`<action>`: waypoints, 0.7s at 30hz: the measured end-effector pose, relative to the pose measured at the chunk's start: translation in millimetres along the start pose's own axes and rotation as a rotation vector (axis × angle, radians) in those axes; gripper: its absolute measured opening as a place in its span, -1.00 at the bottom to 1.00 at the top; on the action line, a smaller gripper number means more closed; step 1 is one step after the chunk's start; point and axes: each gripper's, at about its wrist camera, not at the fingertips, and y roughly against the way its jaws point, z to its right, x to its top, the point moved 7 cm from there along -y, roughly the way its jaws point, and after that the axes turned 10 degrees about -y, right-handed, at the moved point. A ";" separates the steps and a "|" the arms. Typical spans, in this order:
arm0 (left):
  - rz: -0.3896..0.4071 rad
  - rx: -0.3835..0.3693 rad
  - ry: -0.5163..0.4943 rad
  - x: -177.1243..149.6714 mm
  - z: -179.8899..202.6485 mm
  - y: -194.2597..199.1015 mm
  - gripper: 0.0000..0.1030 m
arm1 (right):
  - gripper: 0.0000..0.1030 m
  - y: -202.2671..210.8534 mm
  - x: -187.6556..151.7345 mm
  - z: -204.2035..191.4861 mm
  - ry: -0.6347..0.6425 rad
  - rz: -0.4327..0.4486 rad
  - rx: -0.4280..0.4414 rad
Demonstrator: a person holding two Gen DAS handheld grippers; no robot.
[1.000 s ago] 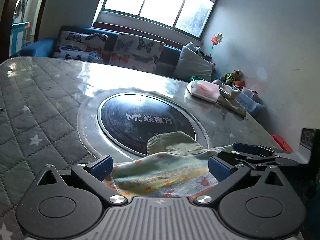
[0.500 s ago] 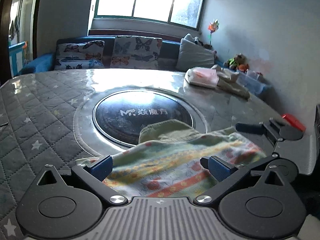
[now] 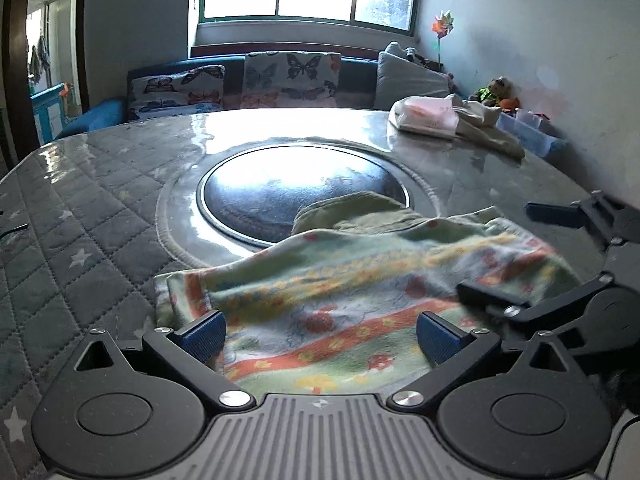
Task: Fold clothes
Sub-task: 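Smooth the folded shirt with the open left gripper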
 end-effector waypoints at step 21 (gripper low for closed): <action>0.040 0.009 -0.074 -19.4 21.4 27.5 1.00 | 1.00 41.2 -13.0 -29.2 0.171 0.071 0.100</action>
